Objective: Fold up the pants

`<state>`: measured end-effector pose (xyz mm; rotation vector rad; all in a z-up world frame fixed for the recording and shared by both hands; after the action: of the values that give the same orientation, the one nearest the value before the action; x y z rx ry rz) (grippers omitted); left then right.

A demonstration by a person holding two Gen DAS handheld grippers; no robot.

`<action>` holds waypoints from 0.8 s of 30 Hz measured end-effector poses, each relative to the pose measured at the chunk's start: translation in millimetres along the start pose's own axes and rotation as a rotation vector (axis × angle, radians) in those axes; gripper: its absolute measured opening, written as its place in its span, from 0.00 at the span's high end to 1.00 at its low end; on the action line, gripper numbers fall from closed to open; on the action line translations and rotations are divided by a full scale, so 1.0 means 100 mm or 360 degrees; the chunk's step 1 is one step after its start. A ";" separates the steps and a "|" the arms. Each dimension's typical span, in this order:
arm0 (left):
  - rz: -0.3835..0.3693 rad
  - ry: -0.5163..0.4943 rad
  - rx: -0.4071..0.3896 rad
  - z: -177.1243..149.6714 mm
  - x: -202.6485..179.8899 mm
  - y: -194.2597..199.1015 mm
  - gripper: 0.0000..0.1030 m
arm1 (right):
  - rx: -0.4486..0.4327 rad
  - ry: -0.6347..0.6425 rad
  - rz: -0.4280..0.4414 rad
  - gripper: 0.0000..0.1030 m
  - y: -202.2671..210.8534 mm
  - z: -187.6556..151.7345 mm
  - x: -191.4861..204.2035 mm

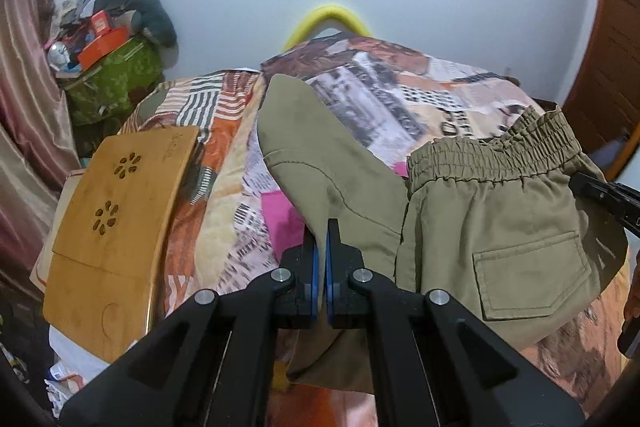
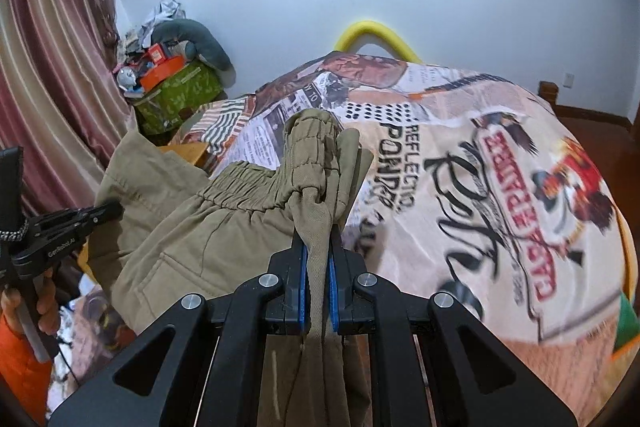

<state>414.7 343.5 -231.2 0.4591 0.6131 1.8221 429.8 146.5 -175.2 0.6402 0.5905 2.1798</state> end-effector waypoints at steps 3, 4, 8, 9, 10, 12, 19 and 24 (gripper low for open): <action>0.0014 0.0058 0.0012 0.01 0.14 -0.27 0.98 | 0.0036 0.0047 -0.0024 0.93 -0.31 0.01 0.05; 0.0015 0.0085 0.0022 0.01 0.18 -0.37 0.98 | 0.0045 0.0057 -0.0031 0.93 -0.39 0.01 0.05; 0.0029 0.0168 0.0092 -0.10 0.30 -0.74 0.98 | 0.0081 0.0077 -0.0064 0.93 -0.68 -0.04 0.06; 0.0035 0.0181 0.0122 -0.16 0.33 -0.83 0.97 | 0.0095 0.0072 -0.0071 0.93 -0.73 -0.07 0.04; 0.0042 0.0190 0.0152 -0.22 0.35 -0.91 0.97 | 0.0113 0.0068 -0.0078 0.93 -0.78 -0.10 0.02; 0.0045 0.0212 0.0245 -0.40 0.39 -1.07 0.96 | 0.0162 0.0050 -0.0088 0.93 -0.84 -0.20 -0.04; 0.0155 0.0196 0.0462 -0.88 0.50 -1.30 0.88 | 0.0254 0.0069 -0.0174 0.85 -0.82 -0.50 -0.18; 0.0199 0.0145 0.0485 -0.88 0.49 -1.10 0.87 | 0.0338 0.0093 -0.0188 0.73 -0.67 -0.57 -0.20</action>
<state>430.0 402.5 -367.2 0.6314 0.9501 1.8824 443.7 159.0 -263.7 0.6368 0.8773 2.0475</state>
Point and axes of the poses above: each gripper's, at about its wrist camera, not at the fingertips, and y roughly against the way its jaws point, x to its left, z to its top, the point moved 8 cm from there along -y, roughly the way its jaws point, and after that the axes turned 9 degrees about -x, right-handed, at the moved point
